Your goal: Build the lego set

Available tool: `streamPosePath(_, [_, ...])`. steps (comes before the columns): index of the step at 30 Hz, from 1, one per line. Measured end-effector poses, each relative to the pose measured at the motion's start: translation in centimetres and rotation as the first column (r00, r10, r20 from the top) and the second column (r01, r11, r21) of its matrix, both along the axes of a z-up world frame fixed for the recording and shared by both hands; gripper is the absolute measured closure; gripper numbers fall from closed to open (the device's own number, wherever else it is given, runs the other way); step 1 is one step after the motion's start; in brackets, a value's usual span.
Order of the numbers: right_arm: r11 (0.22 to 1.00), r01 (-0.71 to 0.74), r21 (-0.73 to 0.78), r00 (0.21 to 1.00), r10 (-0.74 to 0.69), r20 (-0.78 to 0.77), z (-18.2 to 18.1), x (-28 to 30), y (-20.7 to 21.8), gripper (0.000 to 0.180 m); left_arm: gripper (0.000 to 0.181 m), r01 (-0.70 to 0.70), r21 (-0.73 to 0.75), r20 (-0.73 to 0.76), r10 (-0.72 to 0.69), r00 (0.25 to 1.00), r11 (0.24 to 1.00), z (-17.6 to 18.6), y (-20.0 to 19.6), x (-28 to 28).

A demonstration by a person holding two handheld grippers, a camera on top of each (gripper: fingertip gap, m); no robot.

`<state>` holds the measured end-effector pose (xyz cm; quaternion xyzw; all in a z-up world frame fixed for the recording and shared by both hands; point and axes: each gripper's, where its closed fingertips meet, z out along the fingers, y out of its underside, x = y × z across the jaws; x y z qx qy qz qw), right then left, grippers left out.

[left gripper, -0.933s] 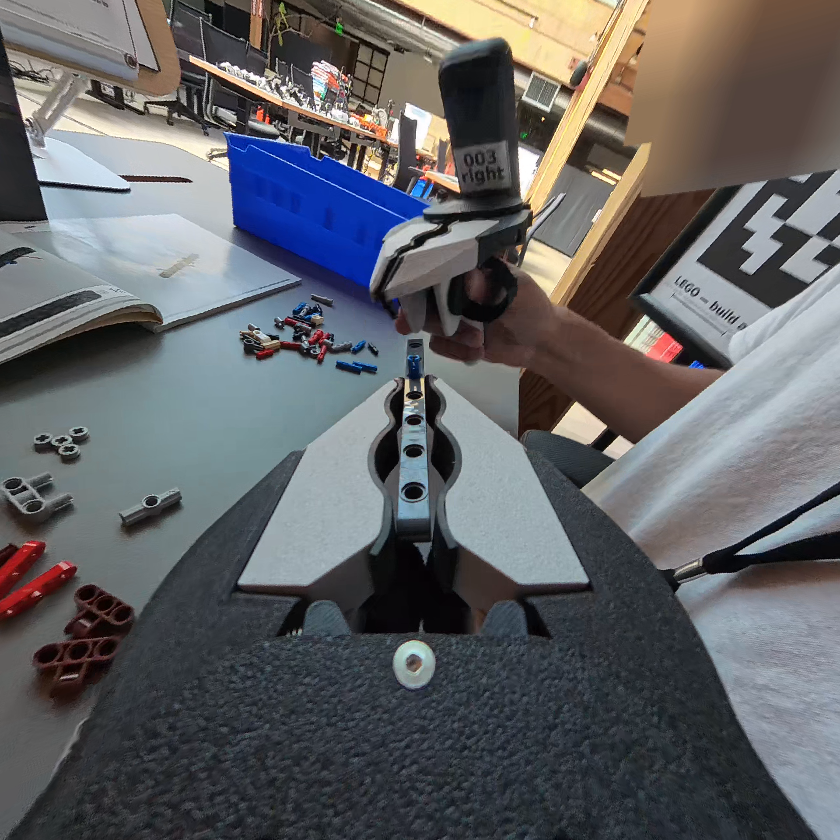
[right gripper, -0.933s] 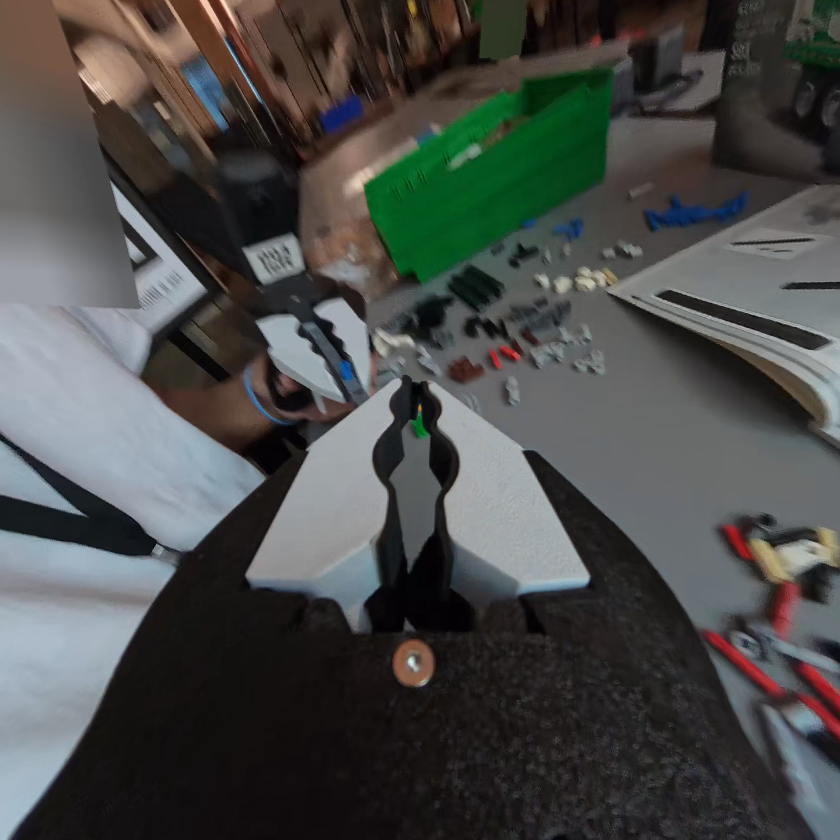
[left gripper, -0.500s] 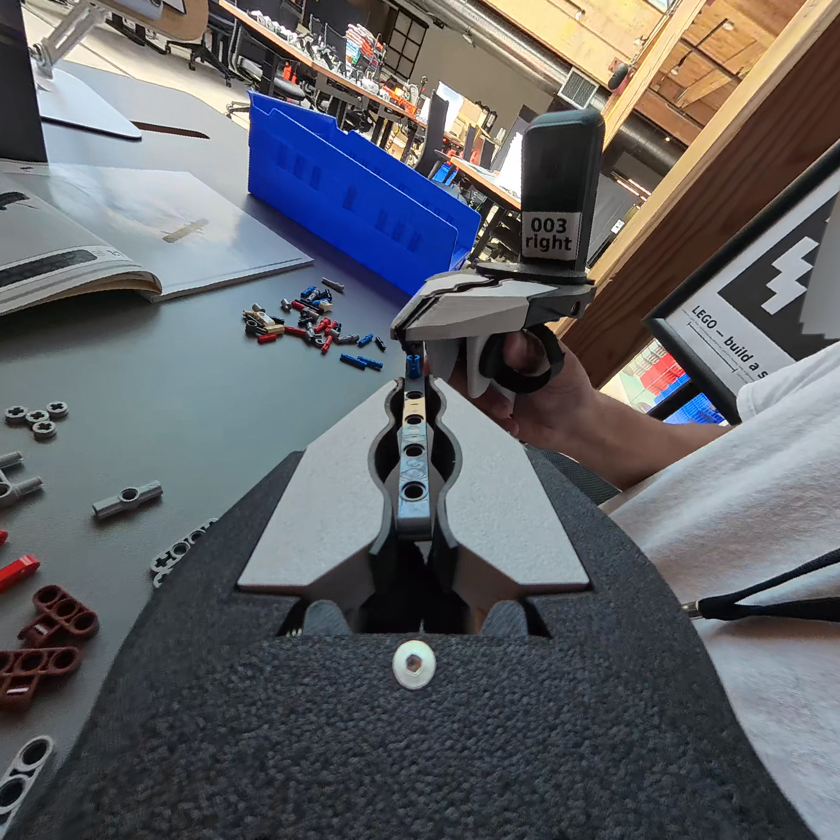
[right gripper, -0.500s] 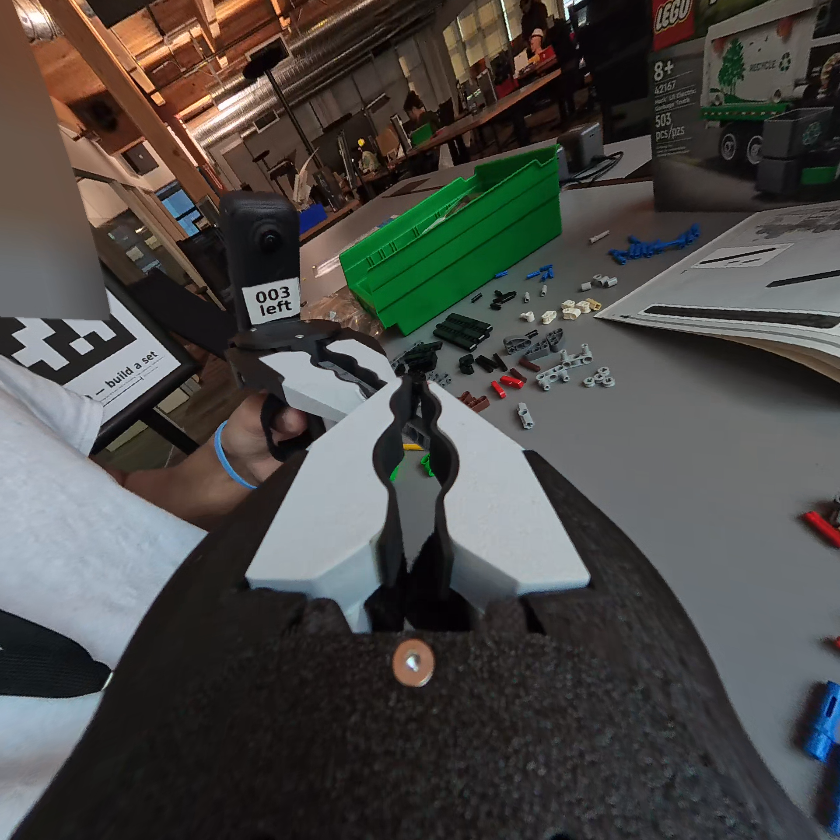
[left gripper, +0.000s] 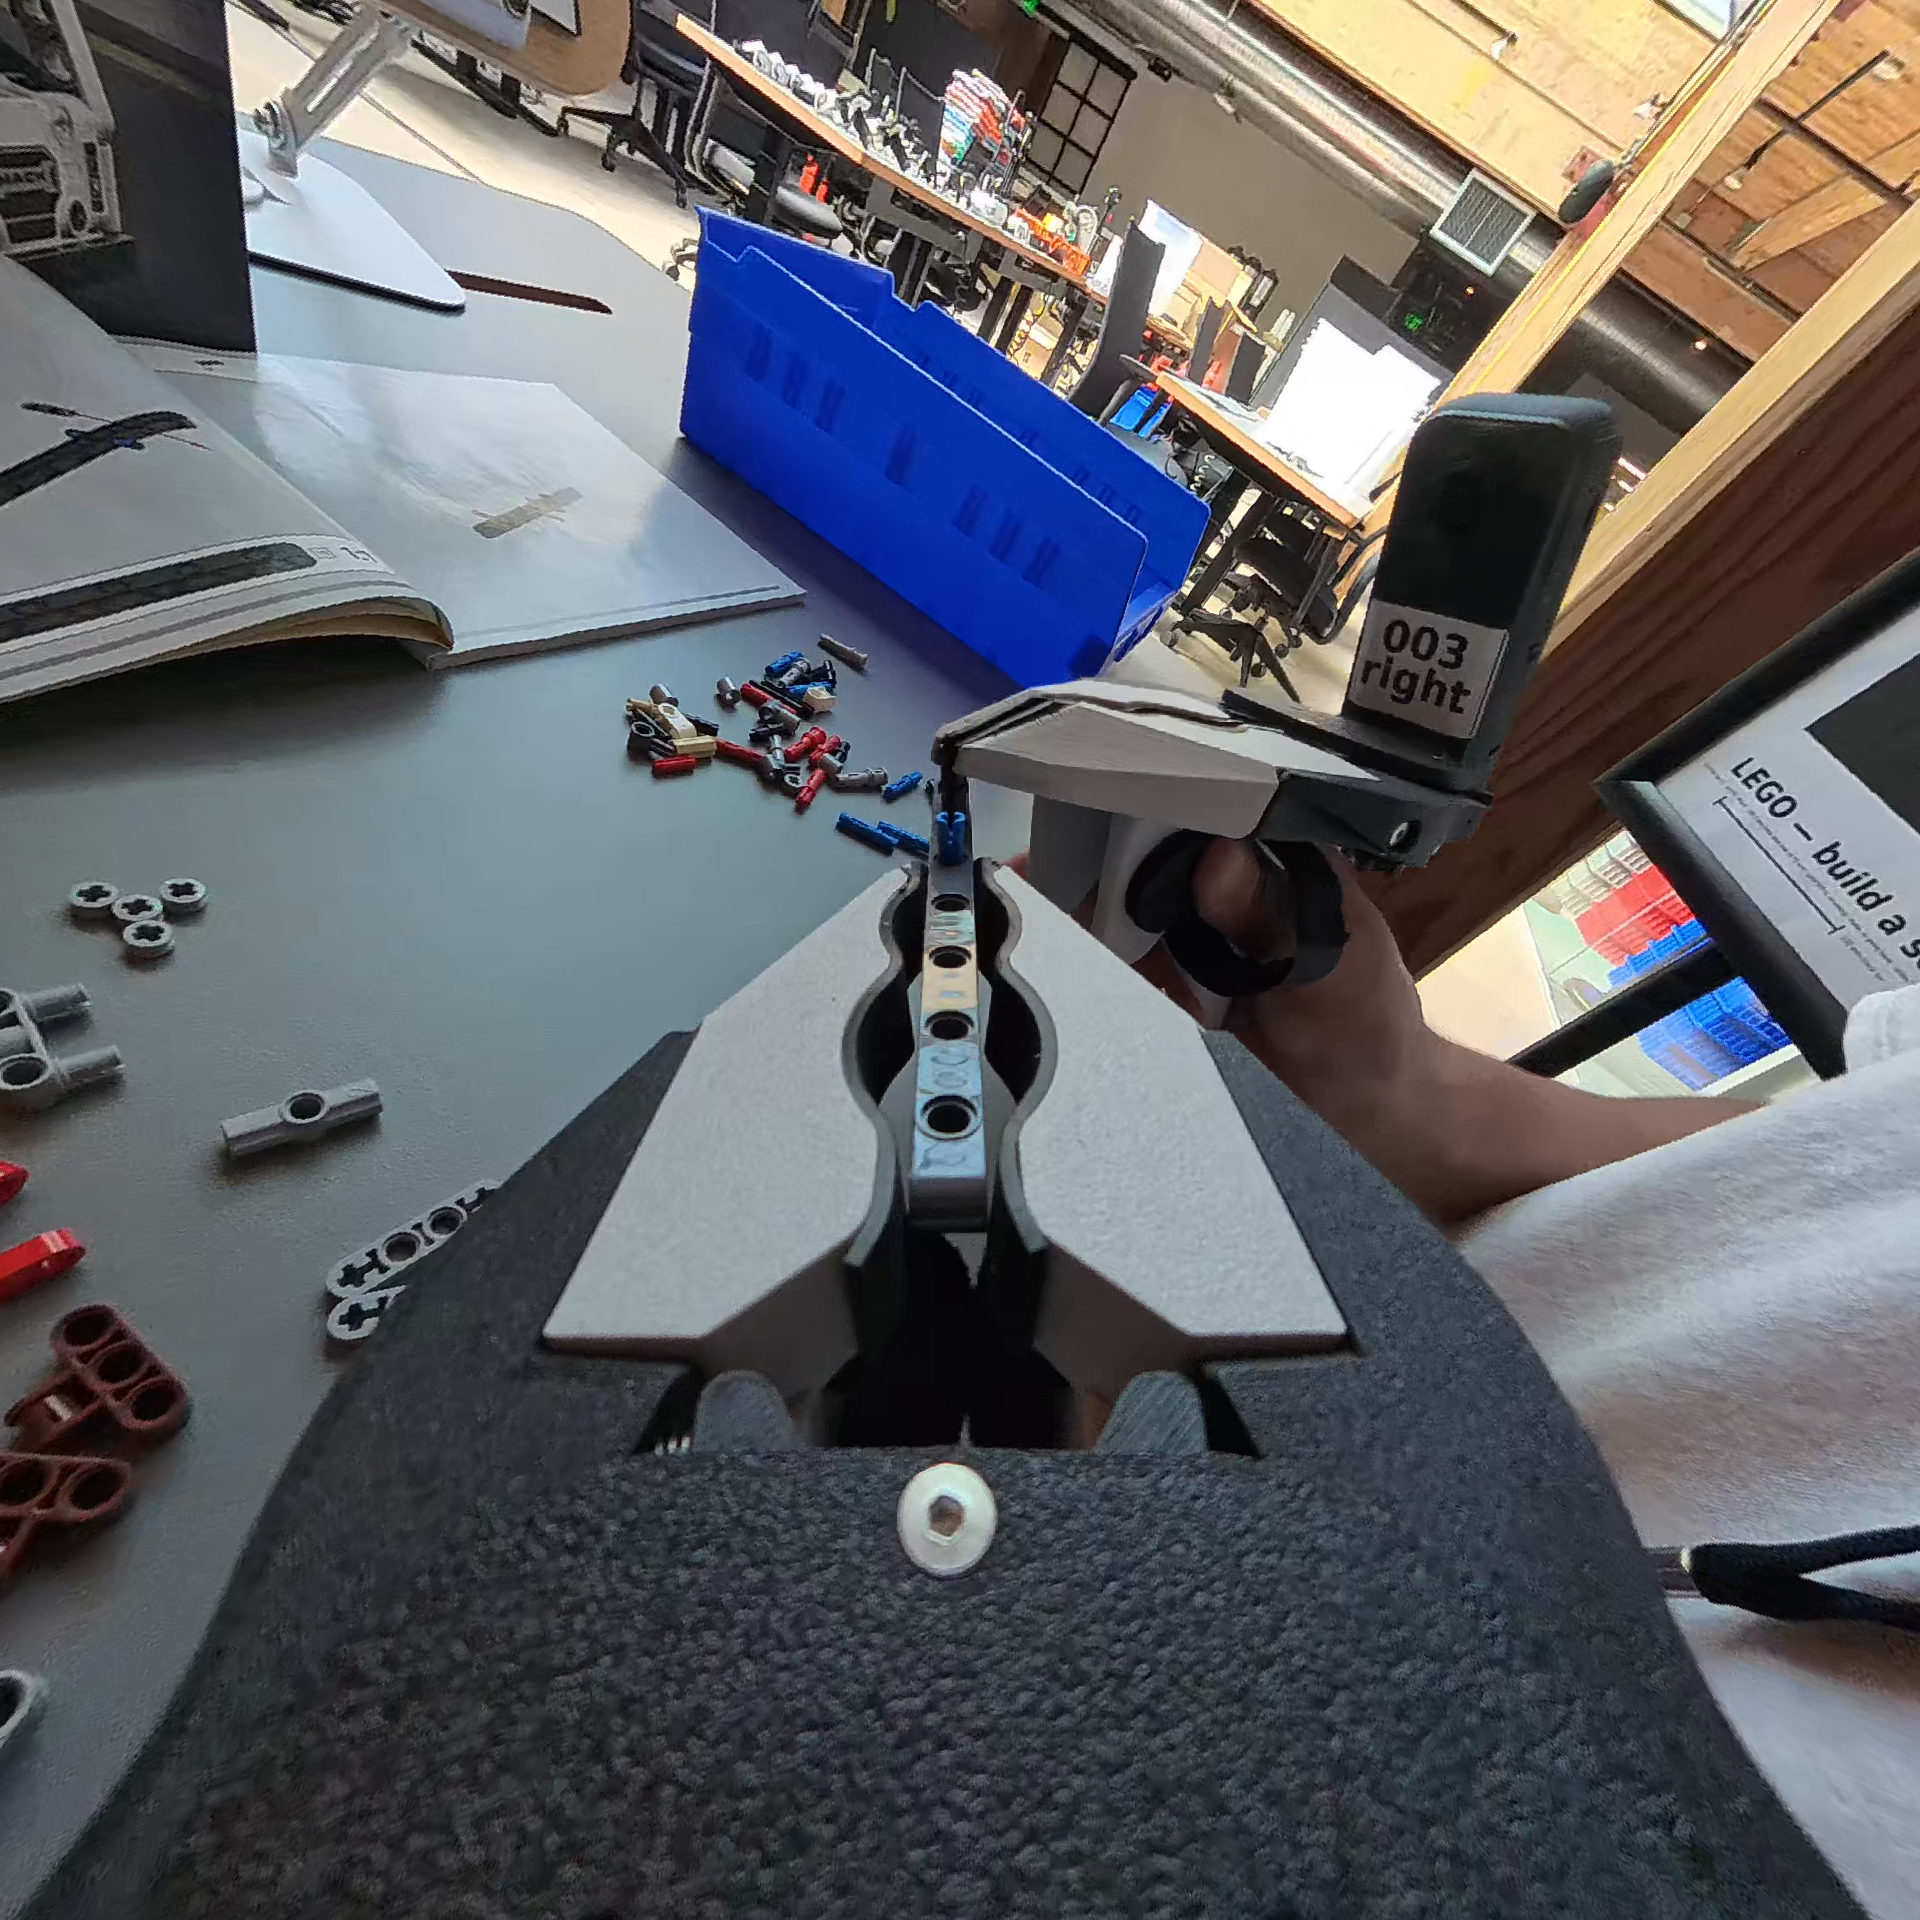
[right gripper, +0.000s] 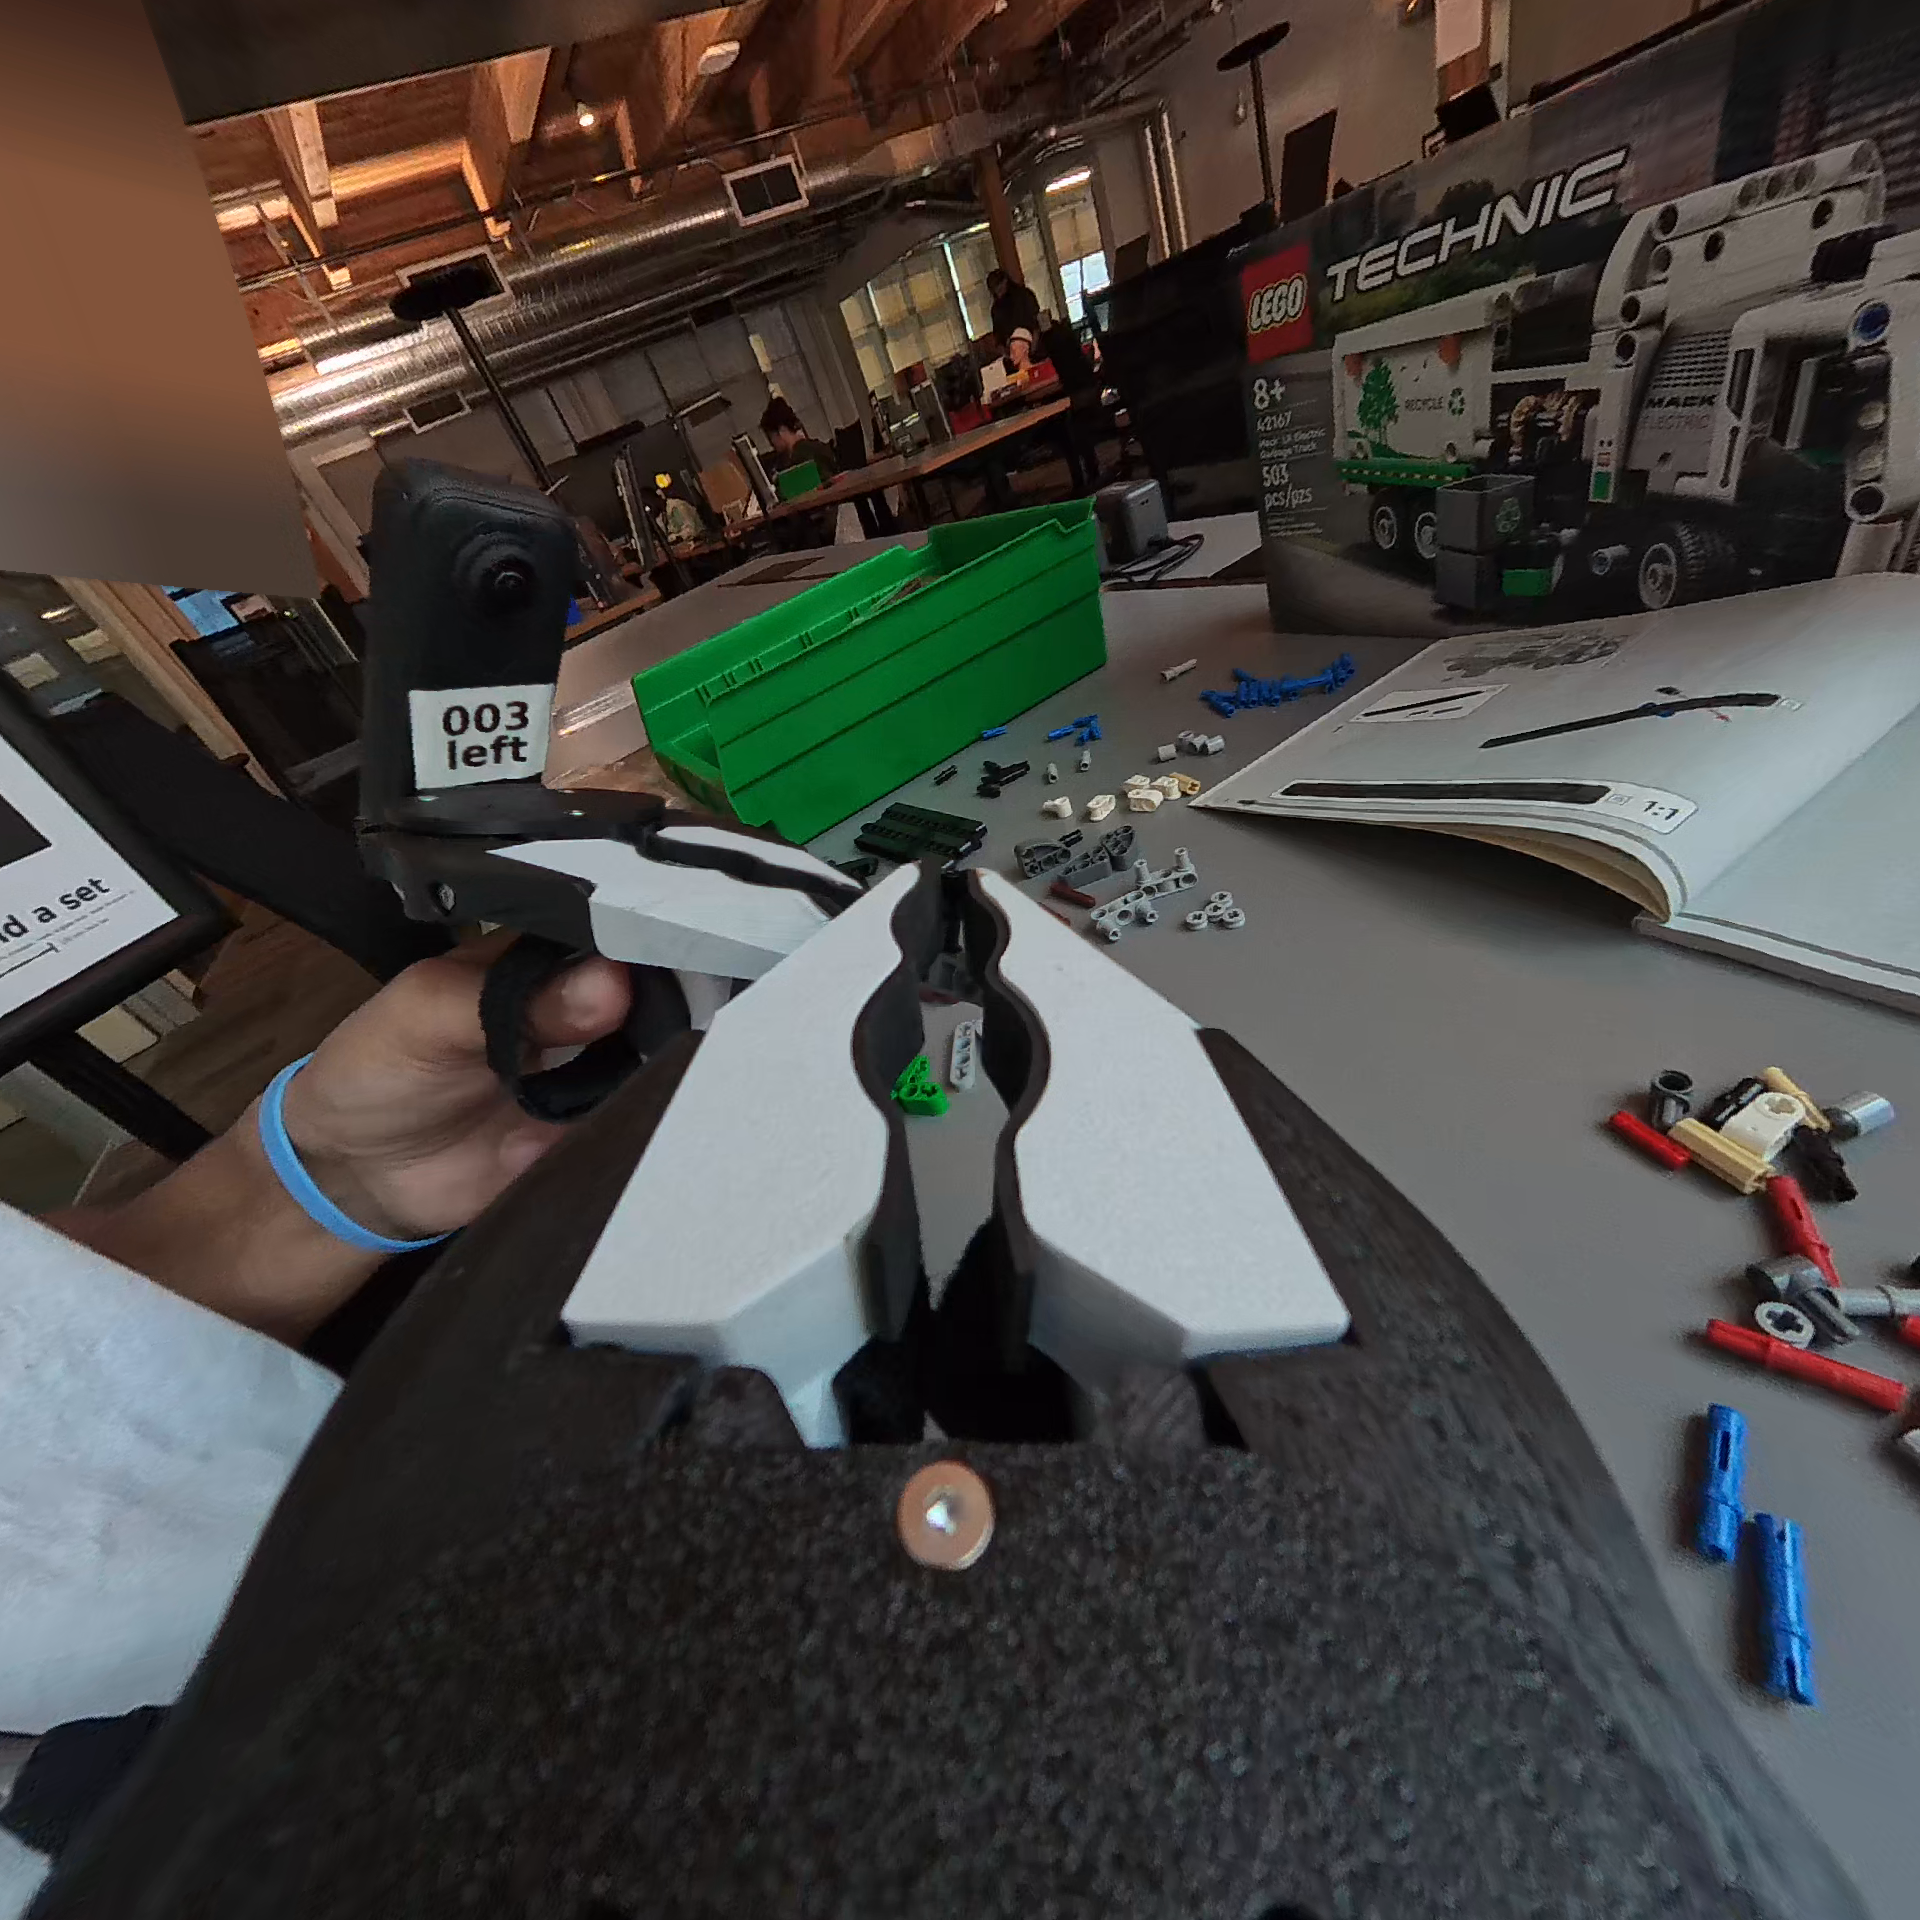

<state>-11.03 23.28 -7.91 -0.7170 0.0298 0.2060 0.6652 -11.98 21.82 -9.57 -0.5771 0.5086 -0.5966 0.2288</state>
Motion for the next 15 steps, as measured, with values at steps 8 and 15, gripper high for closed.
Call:
streamPosePath(8, [0.989,0.135,0.061,0.987,-0.139,0.075,-0.13,0.54,-0.26,0.177,0.174,-0.068,0.157,-0.005,0.069,0.998,0.985,-0.07,-0.34,0.45])
streamPosePath(15, [0.988,0.138,0.066,0.988,-0.142,0.054,-0.19,0.55,-0.52,0.177,0.174,-0.095,0.176,-0.01,0.099,0.995,0.98,-0.43,0.27,0.35])
